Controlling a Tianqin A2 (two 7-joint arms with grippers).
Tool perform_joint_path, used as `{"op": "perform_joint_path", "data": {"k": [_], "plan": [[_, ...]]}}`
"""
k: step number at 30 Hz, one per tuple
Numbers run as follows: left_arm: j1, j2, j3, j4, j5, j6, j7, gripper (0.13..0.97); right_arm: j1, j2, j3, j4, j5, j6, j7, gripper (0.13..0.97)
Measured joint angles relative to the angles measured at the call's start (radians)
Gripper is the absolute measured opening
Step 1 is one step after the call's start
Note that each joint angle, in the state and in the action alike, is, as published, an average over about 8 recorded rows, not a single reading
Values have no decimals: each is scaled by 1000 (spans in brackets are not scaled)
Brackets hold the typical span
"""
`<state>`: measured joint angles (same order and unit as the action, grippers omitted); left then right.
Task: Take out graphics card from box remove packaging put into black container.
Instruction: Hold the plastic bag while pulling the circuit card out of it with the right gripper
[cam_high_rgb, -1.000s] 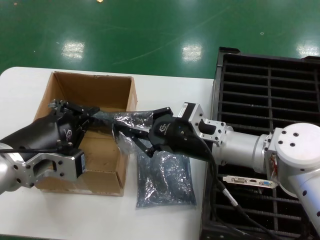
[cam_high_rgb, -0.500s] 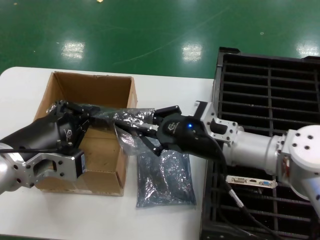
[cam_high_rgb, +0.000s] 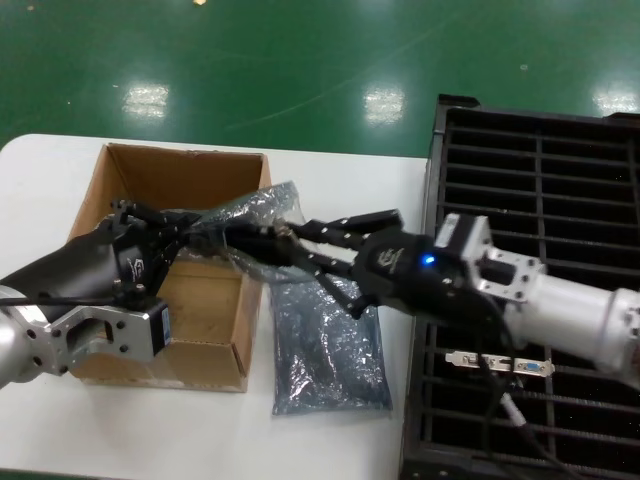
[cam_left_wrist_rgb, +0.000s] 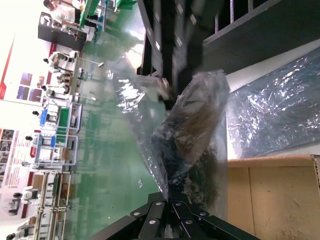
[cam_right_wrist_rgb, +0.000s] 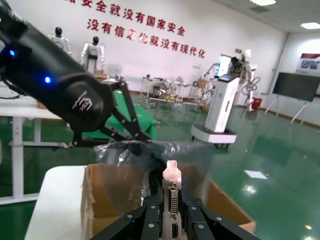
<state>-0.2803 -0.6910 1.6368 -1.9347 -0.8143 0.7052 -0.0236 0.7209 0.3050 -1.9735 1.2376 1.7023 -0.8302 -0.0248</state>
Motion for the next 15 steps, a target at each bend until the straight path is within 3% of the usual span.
{"op": "perform_joint_path", "data": {"k": [15], "plan": [[0,0,0,0,0,0,0,140,-153,211,139,279,94,3,-1,187]]}}
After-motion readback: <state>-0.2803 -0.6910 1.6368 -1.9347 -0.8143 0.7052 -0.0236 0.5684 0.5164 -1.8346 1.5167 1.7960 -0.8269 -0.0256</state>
